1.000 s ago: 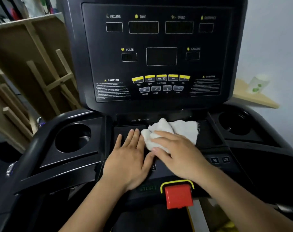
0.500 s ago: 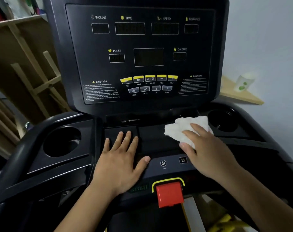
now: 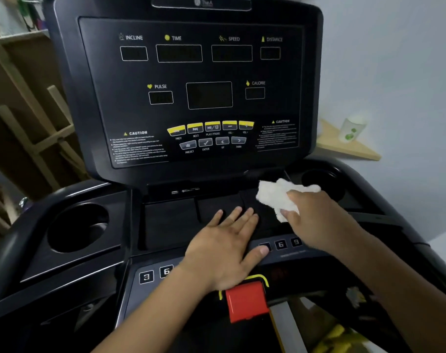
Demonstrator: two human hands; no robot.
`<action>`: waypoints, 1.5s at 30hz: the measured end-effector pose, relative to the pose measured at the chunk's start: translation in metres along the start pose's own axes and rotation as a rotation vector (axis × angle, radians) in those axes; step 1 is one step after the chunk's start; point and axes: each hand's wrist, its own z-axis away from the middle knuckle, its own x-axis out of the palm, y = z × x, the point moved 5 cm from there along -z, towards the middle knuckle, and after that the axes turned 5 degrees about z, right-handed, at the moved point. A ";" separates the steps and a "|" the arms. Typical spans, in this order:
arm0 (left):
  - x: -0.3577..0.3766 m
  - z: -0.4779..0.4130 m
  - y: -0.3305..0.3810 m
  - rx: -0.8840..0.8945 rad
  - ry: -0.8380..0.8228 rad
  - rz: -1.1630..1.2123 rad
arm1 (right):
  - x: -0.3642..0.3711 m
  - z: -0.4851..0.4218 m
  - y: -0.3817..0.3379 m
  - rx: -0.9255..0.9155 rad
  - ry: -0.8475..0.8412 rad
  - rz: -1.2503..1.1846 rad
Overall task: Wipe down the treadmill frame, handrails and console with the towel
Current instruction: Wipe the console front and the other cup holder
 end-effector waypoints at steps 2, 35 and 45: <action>0.001 0.000 0.000 -0.004 0.000 0.003 | -0.005 0.007 0.013 0.046 -0.002 0.106; -0.002 -0.005 0.000 0.022 0.022 0.044 | 0.022 -0.024 0.013 -0.082 0.057 -0.194; -0.003 0.000 -0.003 0.084 0.044 0.122 | 0.012 0.011 0.026 0.019 0.013 -0.345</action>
